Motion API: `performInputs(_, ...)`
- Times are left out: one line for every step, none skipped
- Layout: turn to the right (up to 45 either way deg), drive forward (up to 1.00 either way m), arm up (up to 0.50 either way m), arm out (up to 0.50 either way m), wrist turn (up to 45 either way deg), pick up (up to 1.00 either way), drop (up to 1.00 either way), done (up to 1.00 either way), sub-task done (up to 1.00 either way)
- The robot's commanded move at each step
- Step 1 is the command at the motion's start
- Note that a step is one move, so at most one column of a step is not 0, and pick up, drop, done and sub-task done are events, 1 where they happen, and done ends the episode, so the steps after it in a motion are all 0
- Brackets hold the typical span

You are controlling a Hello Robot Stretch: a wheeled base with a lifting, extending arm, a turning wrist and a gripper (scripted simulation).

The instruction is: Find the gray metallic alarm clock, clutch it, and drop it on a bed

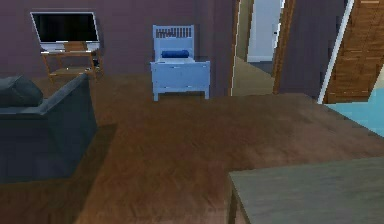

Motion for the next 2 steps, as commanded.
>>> performInputs(0.0,0.0,0.0,0.28,0.0,0.0,0.0,0.0,0.0)
performInputs(0.0,0.0,0.0,0.0,45.0,0.0,0.0,0.0,0.0)
